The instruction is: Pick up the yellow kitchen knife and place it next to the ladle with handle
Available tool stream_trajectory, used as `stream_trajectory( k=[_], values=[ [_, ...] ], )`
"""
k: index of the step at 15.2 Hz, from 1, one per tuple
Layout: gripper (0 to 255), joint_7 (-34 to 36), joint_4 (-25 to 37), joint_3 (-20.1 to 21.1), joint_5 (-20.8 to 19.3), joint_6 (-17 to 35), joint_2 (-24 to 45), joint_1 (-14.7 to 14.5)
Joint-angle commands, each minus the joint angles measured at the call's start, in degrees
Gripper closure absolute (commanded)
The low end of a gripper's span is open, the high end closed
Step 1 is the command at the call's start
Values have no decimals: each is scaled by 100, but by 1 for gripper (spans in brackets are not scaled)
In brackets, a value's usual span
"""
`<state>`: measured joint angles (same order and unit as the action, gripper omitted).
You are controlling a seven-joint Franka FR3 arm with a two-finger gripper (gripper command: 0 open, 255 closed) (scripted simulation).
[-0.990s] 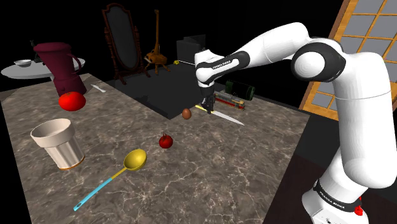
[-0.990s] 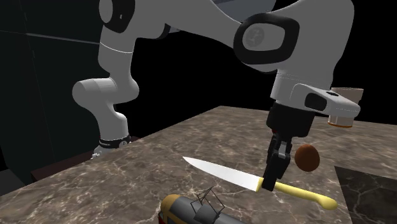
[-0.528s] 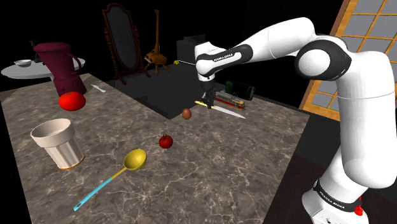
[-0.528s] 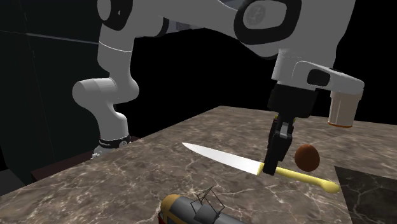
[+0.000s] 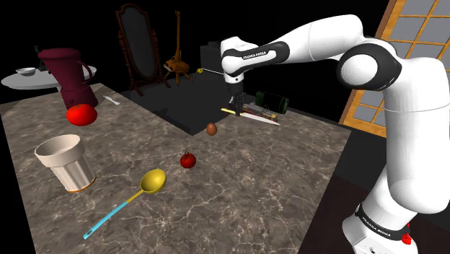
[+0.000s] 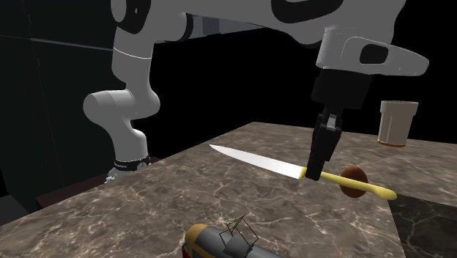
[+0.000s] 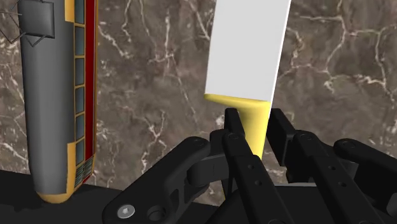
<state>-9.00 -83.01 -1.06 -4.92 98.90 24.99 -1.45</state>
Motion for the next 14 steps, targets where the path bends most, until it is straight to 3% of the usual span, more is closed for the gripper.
stream_trajectory(
  k=[1,6,14],
  values=[
    [255,-13,152,0,2,-172,-19,-2],
    [255,-40,471,-1,5,-512,-42,-5],
    [255,854,-829,310,46,-177,-935,-575]
  ],
)
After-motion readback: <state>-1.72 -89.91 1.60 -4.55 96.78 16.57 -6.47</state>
